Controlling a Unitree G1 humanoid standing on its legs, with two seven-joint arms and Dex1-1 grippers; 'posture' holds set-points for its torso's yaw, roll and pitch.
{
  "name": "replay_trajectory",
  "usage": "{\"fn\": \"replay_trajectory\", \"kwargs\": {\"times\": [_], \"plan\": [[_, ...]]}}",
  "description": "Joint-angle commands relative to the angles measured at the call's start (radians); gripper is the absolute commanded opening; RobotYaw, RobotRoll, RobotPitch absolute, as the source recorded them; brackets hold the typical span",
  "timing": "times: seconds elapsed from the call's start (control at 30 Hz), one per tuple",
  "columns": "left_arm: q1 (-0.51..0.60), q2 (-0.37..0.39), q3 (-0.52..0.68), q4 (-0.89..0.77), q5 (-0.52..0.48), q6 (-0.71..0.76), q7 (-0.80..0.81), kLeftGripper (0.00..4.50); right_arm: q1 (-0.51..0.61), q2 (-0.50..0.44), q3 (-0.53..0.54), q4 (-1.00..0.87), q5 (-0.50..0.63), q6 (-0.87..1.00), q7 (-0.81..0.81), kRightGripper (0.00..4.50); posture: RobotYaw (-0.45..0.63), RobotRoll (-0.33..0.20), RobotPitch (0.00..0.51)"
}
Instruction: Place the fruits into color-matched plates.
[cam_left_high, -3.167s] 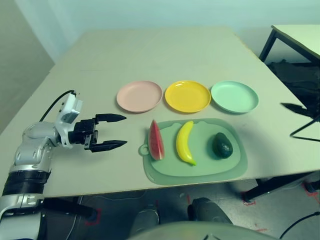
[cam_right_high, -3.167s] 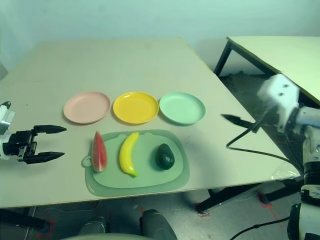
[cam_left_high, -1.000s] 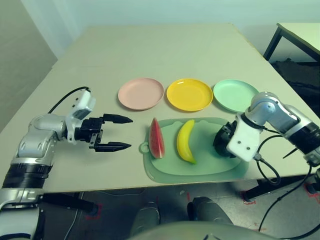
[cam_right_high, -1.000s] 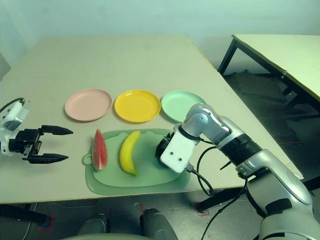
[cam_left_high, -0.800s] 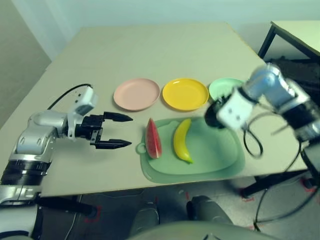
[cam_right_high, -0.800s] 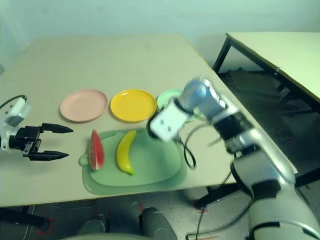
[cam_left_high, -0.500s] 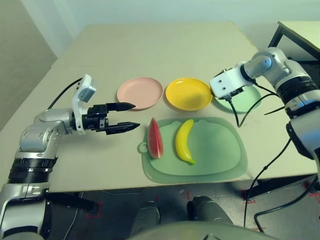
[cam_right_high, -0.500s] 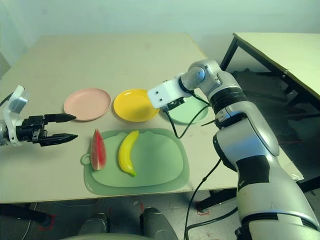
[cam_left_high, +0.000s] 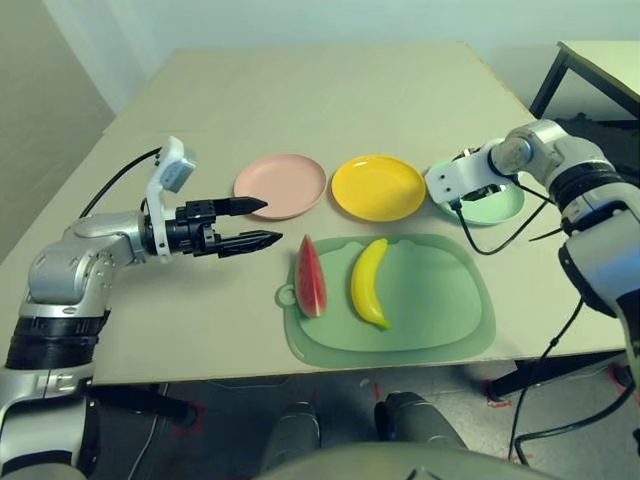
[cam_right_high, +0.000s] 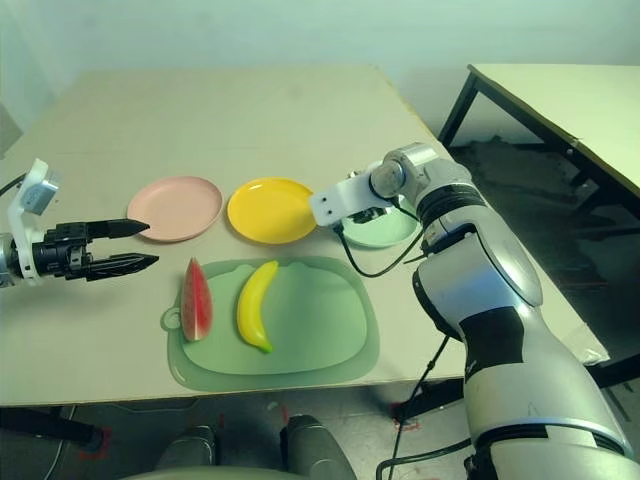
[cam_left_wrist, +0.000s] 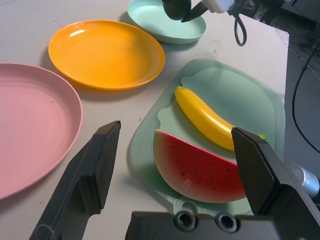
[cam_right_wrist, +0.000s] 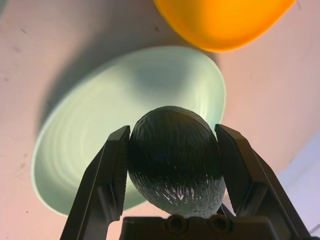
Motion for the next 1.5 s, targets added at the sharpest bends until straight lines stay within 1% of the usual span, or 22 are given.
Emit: {"fn": "replay_trajectory", "kwargs": {"times": [0.03,0.1,0.33,0.5,0.6,0.7,0.77,0.87,0.97,1.03,1.1,1.17,1.27,1.5], "plan": [[0.011,0.018,-0.009,-0.016,0.017,-0.016,-0.008,4.5,0.022,-0.004,-0.002,0.013,-0.018,0.012,-0.008,3.93,-0.05,0.0,0.037],[0.011,0.018,-0.009,-0.015,0.018,-0.019,-0.01,4.5,0.025,-0.005,-0.003,0.012,-0.024,0.012,-0.011,4.46,-0.05,0.0,0.037],[0.006,0.016,-0.014,-0.01,0.023,-0.028,-0.016,4.5,0.034,-0.015,-0.009,0.011,-0.029,0.003,-0.009,4.46,-0.06,0.0,0.037],[-0.001,0.012,-0.02,0.004,0.027,-0.033,-0.019,4.5,0.022,-0.024,-0.03,-0.001,-0.006,-0.046,0.039,4.46,-0.06,0.0,0.038],[0.003,0.015,-0.022,0.017,0.034,-0.044,-0.029,4.5,0.007,-0.031,-0.051,-0.025,0.025,-0.144,0.113,4.46,-0.07,0.0,0.038],[0.007,0.027,-0.025,0.045,0.046,-0.067,-0.058,4.5,0.001,-0.03,-0.081,-0.069,0.088,-0.291,0.235,4.46,-0.08,0.0,0.038],[0.019,0.037,-0.03,0.061,0.052,-0.091,-0.102,4.5,0.011,-0.019,-0.103,-0.122,0.16,-0.387,0.347,4.46,-0.08,0.0,0.036],[0.038,0.05,-0.037,0.07,0.046,-0.12,-0.166,4.5,0.049,0.002,-0.126,-0.235,0.293,-0.444,0.51,4.46,-0.09,0.0,0.036],[0.052,0.054,-0.04,0.077,0.043,-0.134,-0.206,4.5,0.112,0.017,-0.122,-0.435,0.441,-0.399,0.654,4.46,-0.09,0.0,0.036],[0.06,0.059,-0.046,0.089,0.055,-0.149,-0.225,4.5,0.157,0.019,-0.112,-0.58,0.51,-0.334,0.725,4.46,-0.09,0.0,0.036],[0.062,0.062,-0.047,0.099,0.057,-0.159,-0.24,4.5,0.199,0.023,-0.102,-0.713,0.553,-0.257,0.775,4.46,-0.09,0.0,0.035],[0.061,0.065,-0.043,0.103,0.051,-0.162,-0.254,4.5,0.233,0.036,-0.095,-0.811,0.564,-0.188,0.791,4.46,-0.08,0.0,0.032],[0.064,0.073,-0.04,0.093,0.043,-0.159,-0.274,4.5,0.266,0.058,-0.084,-0.891,0.553,-0.125,0.791,4.46,-0.07,0.0,0.032],[0.07,0.086,-0.041,0.08,0.048,-0.172,-0.298,4.5,0.296,0.09,-0.035,-0.92,0.518,-0.092,0.791,4.46,-0.05,0.0,0.038]]}}
